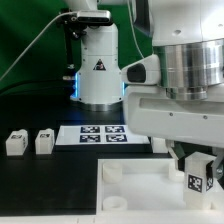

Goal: Assemble one leg

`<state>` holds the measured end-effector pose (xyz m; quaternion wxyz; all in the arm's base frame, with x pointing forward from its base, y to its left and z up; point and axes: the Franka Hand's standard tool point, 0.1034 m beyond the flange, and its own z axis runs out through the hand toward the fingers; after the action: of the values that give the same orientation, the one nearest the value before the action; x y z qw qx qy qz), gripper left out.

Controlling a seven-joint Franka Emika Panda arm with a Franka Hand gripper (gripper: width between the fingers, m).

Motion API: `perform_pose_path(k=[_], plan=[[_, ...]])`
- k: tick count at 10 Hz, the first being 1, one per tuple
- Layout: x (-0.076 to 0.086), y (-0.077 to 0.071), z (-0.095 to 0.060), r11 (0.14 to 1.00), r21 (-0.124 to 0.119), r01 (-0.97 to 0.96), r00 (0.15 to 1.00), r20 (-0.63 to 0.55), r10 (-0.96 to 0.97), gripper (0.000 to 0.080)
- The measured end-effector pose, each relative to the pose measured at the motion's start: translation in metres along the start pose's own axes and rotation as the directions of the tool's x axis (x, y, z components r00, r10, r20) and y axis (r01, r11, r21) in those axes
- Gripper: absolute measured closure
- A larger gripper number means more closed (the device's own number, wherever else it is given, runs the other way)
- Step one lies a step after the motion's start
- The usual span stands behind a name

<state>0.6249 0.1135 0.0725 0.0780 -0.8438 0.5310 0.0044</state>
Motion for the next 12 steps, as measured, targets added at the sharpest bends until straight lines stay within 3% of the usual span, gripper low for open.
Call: perform_pose_path(k=[2,4,5,6,7,8,10,12], plan=[[0.0005,0.0006,0.0002,0.956,0.020,-0.292,0.956,0.037,0.291,0.0498],[0.0007,0.0007,0.0003,0.900,0.017,-0.436,0.899,0.058,0.434,0.0498],[0.0004,0.0008,0.0006,0.903,0.017,-0.430,0.902,0.058,0.428,0.0443],[0.0003,0.0009,0.0008,0.908,0.017,-0.418,0.908,0.058,0.416,0.0308],[0.0010,0.0013,0.0019,0.949,0.022,-0.313,0.949,0.049,0.312,0.0308],[0.0014,0.0017,0.0041,0.985,0.026,-0.171,0.985,0.036,0.170,0.0184],[0.0008,0.0011,0.0042,0.998,0.031,0.051,0.998,0.022,-0.051,0.0160],[0.0019,0.0014,0.0041,0.959,0.034,0.281,0.959,0.014,-0.282,0.0152]])
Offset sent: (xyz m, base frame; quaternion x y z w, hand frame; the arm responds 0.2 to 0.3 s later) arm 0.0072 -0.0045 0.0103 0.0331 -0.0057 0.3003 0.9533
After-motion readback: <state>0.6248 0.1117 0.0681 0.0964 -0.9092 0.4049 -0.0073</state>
